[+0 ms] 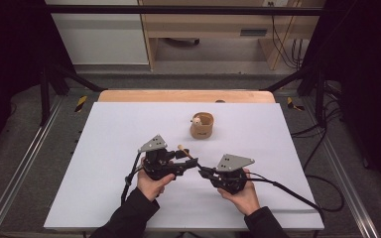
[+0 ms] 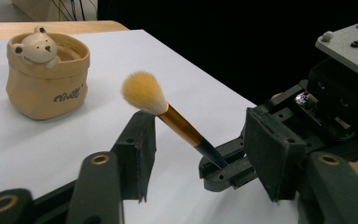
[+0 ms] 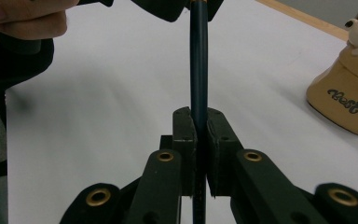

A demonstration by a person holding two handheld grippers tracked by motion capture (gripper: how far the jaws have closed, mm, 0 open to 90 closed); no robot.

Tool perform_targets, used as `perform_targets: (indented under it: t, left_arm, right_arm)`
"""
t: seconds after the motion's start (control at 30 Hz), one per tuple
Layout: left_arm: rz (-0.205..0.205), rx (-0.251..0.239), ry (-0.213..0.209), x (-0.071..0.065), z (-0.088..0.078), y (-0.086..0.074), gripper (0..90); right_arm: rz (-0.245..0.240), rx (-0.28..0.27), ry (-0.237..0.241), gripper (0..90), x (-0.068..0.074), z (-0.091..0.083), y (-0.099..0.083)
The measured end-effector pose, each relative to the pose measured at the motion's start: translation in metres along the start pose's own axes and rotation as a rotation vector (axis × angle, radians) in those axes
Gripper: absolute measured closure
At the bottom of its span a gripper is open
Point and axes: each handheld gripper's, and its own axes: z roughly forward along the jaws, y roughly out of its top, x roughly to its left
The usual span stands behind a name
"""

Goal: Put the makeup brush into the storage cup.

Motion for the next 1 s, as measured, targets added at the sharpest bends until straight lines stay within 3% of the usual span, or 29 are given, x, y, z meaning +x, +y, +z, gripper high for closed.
perform_targets:
  t: [0.57, 1.0]
  left_arm:
    - [-0.013, -0.028, -0.006, 0.0001, -0.0003, -0.0042, 69.3]
    - [-0.020, -0.047, -0.023, -0.0030, -0.0025, -0.0051, 77.4]
  right_arm:
    - [0.003, -0.003, 0.020, 84.2, 0.0017, 0.0026, -0.0011]
    - [-0.001, -0.006, 0.027, 83.8, 0.0028, 0.0030, -0.0017]
